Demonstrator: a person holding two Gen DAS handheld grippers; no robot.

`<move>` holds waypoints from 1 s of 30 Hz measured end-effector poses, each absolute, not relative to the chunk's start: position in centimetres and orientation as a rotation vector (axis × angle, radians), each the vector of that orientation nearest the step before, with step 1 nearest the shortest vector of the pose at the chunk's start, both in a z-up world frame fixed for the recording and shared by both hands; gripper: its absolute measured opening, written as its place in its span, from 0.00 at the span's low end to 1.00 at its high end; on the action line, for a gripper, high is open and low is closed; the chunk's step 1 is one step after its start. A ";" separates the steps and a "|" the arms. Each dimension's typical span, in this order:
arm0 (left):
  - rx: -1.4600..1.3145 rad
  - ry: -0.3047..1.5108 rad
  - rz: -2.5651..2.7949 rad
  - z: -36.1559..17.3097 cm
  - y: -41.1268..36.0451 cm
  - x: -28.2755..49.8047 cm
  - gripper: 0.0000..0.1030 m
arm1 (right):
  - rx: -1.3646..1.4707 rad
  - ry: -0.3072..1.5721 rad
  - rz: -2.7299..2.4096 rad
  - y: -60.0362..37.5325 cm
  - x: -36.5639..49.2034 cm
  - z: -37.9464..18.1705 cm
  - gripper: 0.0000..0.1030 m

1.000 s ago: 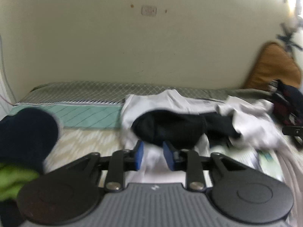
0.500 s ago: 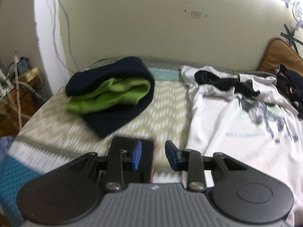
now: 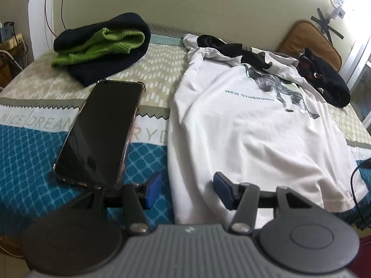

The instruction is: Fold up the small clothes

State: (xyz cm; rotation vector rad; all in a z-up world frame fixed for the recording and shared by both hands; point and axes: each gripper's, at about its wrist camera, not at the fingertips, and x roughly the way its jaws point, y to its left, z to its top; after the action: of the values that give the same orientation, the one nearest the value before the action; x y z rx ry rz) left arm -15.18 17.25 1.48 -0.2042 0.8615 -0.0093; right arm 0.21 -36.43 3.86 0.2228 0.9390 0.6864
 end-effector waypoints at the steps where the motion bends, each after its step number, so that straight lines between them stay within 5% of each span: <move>1: -0.212 0.866 -0.010 1.5 17.3 -15.3 0.47 | 0.227 0.949 0.690 -36.4 -0.5 3.6 0.32; 2: -0.218 0.869 -0.012 1.6 17.4 -15.5 0.46 | 0.240 0.960 0.699 -36.4 -1.1 3.2 0.32; 6: -0.181 0.863 -0.023 1.4 16.4 -16.0 0.08 | 0.274 0.929 0.724 -35.6 -2.6 2.4 0.30; 7: -0.165 0.859 -0.020 1.4 16.1 -16.1 0.04 | 0.270 0.936 0.730 -35.0 -2.6 2.3 0.10; 8: -0.163 0.856 -0.022 1.6 16.2 -16.1 0.04 | 0.255 0.948 0.729 -34.5 -2.6 2.2 0.04; 30: -0.423 0.681 -0.060 8.6 21.1 -12.5 0.03 | 0.330 0.729 0.698 -37.0 3.4 9.4 0.04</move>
State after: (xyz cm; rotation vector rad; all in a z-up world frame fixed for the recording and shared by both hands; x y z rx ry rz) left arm -12.50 21.11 8.63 -0.4231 0.6811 -0.0598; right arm 3.35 -37.00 9.45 0.3303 0.7295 0.6979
